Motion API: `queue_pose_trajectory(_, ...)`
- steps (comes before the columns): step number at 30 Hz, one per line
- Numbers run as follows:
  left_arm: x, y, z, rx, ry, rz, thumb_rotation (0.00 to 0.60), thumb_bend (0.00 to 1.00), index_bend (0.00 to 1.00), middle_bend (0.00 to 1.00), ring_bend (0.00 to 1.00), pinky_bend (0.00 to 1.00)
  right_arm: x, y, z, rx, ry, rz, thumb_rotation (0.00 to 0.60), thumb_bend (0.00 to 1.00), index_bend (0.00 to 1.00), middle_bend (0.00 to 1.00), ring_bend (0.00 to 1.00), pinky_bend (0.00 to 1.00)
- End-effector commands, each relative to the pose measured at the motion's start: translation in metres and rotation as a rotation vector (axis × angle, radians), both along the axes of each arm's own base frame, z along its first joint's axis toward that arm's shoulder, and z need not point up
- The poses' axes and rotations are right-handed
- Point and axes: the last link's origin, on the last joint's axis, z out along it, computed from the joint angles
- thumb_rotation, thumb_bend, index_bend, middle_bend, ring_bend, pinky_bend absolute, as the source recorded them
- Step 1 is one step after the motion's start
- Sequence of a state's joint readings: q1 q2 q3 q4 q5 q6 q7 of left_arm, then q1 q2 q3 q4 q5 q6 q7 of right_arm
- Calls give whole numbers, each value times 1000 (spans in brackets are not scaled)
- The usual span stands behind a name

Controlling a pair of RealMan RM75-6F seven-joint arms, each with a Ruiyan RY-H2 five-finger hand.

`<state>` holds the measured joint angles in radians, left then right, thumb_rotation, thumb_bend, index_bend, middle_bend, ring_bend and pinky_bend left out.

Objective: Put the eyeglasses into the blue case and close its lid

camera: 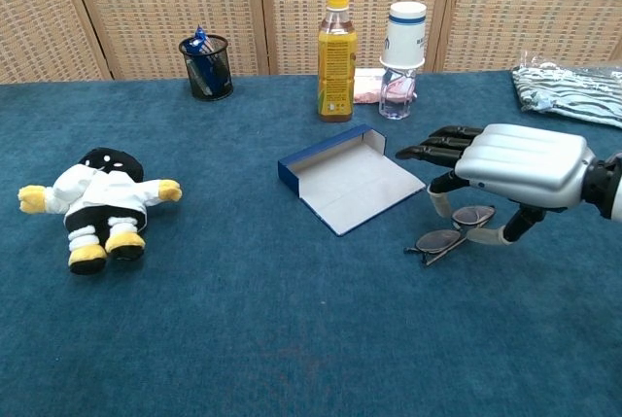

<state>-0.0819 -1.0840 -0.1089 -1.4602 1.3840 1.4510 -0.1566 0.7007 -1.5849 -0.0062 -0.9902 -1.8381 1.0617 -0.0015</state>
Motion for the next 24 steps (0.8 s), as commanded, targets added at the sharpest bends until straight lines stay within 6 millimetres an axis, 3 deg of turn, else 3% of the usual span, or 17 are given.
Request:
queue_pose_trajectory(1,0,0,0,0,0,0,600,0,0,0,0,0,-2,-1,-6,-1,3,4,600,388,445,13,0,0)
queue_pose_trajectory(10,-1,0,1,-1,-6,4,600,0,0,0,0,0,-2,-5,-21,-16,15,6,600,389,463,23,0,0)
queue_pose_trajectory(24,0,0,1,-3,-9,1,600,0,0,0,0,0,-8,-11,-24,-32,30,-14,600,452,570,29,0,0)
